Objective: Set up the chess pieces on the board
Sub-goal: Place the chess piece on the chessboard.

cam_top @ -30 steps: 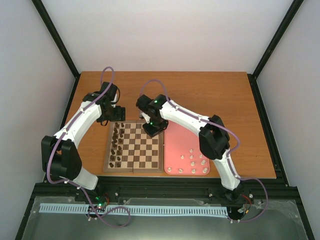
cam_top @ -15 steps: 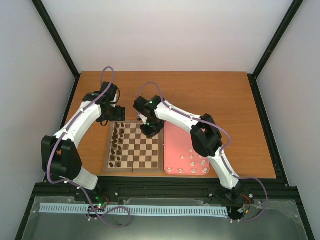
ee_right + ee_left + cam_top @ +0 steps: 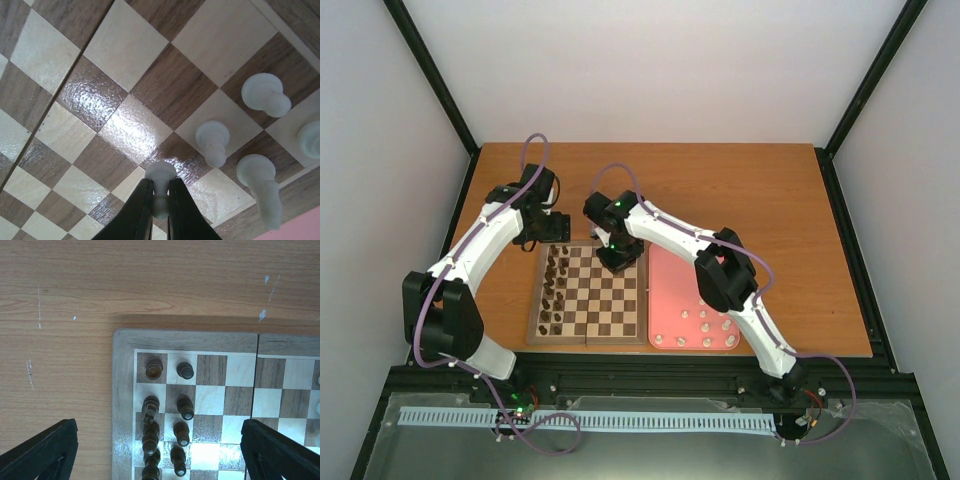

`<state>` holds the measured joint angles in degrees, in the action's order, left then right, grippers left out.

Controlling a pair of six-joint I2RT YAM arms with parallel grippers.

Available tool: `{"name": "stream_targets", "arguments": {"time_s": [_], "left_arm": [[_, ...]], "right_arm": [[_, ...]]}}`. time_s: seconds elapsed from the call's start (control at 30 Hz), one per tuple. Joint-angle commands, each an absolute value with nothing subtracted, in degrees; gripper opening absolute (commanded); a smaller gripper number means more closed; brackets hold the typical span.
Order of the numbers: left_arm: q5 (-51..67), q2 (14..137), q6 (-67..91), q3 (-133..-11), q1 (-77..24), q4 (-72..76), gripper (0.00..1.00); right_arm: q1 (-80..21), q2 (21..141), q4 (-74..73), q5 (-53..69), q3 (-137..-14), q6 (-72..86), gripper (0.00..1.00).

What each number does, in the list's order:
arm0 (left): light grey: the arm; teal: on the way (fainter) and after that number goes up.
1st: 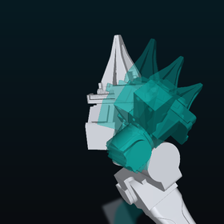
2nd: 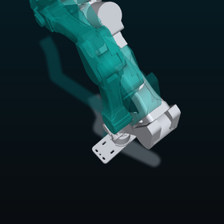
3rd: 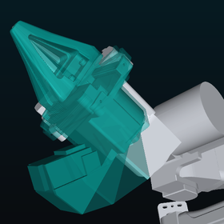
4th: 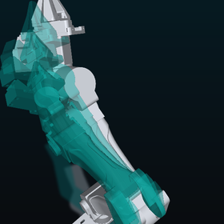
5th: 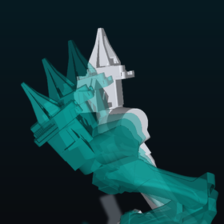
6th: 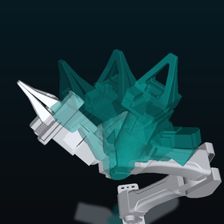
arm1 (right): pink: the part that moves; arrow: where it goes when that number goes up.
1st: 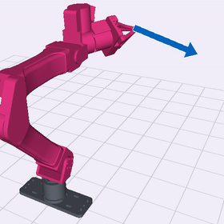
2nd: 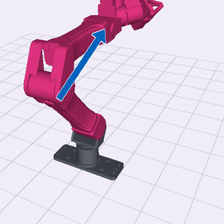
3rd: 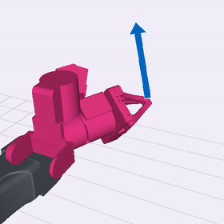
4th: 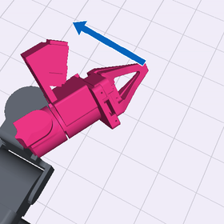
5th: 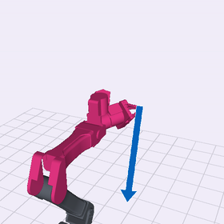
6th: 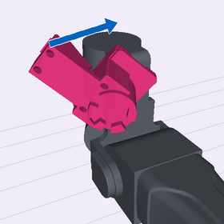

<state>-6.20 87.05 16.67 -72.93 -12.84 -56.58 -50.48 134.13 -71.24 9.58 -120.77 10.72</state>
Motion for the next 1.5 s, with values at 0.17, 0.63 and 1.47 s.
{"name": "stream_targets", "arguments": {"time_s": [0.17, 0.63, 1.47], "left_arm": [[-6.6, 86.0, 15.9, -74.2, -12.5, -55.9, 1.0], [-6.8, 85.9, 15.9, -74.1, -12.5, -55.9, 1.0], [-8.1, 85.4, 15.7, -74.1, -12.4, -56.4, 1.0]], "right_arm": [[-50.7, 135.4, -73.3, 8.5, -122.2, 10.2, 0.05], [-50.6, 136.9, -73.0, 7.1, -123.1, 10.4, 0.08], [-50.6, 123.1, -75.5, 6.6, -117.5, 9.7, 0.27]]}}
